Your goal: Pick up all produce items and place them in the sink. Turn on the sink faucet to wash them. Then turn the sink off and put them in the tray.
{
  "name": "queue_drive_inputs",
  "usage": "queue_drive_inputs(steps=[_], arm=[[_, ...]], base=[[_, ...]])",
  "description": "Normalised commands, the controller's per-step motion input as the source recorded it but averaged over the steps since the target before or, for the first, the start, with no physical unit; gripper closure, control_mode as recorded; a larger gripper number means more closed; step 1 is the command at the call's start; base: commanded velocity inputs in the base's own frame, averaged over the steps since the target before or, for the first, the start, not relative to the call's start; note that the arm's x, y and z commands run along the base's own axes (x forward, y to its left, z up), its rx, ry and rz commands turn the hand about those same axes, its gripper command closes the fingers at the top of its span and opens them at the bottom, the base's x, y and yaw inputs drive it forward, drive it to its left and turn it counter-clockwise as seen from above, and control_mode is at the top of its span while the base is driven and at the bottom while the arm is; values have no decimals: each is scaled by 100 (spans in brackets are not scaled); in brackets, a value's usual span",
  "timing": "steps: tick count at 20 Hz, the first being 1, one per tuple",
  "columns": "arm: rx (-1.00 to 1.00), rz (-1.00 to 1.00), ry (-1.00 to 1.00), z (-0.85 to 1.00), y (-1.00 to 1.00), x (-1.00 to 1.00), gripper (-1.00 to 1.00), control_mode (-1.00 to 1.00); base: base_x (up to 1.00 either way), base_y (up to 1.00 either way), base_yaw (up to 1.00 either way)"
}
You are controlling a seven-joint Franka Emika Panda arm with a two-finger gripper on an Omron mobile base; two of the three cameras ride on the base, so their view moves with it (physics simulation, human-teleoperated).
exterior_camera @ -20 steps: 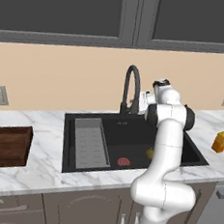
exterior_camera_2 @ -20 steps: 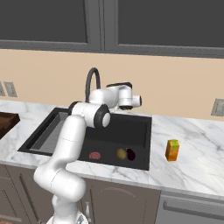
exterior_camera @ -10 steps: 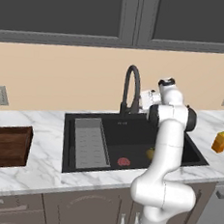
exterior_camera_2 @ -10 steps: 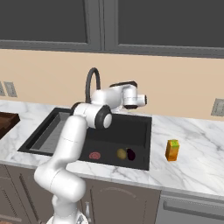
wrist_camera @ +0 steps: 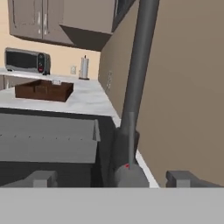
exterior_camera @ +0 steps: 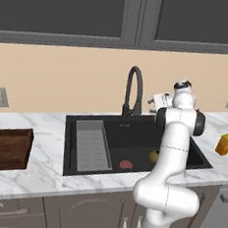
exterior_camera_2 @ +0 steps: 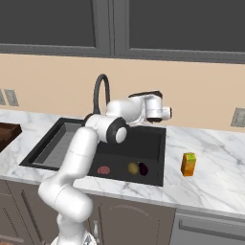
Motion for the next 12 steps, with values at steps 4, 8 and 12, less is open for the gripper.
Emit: queue_drive_inputs(steps=[4,8,12], arm=[[4,-11,-1,0,-11,-100,-100,-100],[1,-16,-4,0,-5,-100,-100,-100],[0,-20,-2,16,-9,-100,-100,-100]], base=[[0,0,0],[0,0,0],[0,0,0]])
